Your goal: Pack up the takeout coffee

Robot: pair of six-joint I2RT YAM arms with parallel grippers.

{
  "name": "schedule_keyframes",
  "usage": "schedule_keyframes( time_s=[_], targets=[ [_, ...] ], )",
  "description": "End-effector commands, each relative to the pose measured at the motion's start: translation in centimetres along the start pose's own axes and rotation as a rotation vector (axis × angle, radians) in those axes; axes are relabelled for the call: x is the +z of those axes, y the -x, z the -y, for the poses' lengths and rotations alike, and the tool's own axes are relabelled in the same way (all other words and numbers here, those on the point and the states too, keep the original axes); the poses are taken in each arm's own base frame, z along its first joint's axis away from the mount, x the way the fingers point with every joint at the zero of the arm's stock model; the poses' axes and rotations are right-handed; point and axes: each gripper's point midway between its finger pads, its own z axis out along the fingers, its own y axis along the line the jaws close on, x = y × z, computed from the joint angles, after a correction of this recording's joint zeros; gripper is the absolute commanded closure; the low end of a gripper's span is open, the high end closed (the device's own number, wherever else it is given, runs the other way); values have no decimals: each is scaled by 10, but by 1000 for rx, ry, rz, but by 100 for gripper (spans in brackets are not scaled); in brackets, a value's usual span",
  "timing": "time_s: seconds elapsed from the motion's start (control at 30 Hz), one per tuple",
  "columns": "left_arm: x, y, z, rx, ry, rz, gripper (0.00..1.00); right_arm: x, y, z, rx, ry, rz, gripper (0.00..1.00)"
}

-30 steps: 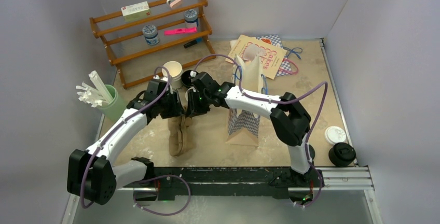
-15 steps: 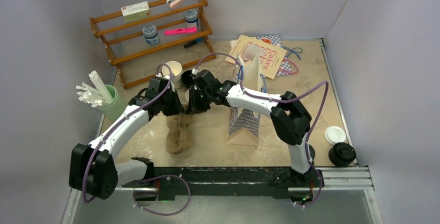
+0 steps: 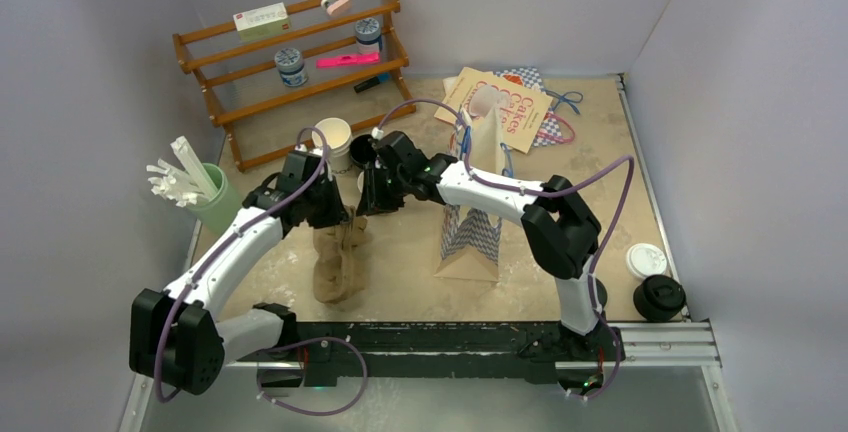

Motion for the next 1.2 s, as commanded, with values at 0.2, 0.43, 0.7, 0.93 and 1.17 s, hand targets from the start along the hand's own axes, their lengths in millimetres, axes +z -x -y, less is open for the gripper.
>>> schedule_keyframes(
  time_s=[0.2,0.43,0.7,0.93,1.17],
  targets=[
    [-15,-3,-6,13,21,17,100,3,10,-16,-9,70,10,68],
    [-19,-2,-3,7,4,25,100,1,7,-29,-14,151,9,65],
    [-21,1,1,4,-3,28,100,14,-10,-14,-1,92,-61,67],
    [-27,8,0,10,16,48,100,21,-22,-3,-1,46,-102,74],
    [-46,27,2,47,50,86,100,20,-32,14,-9,-29,-144,86]
  ],
)
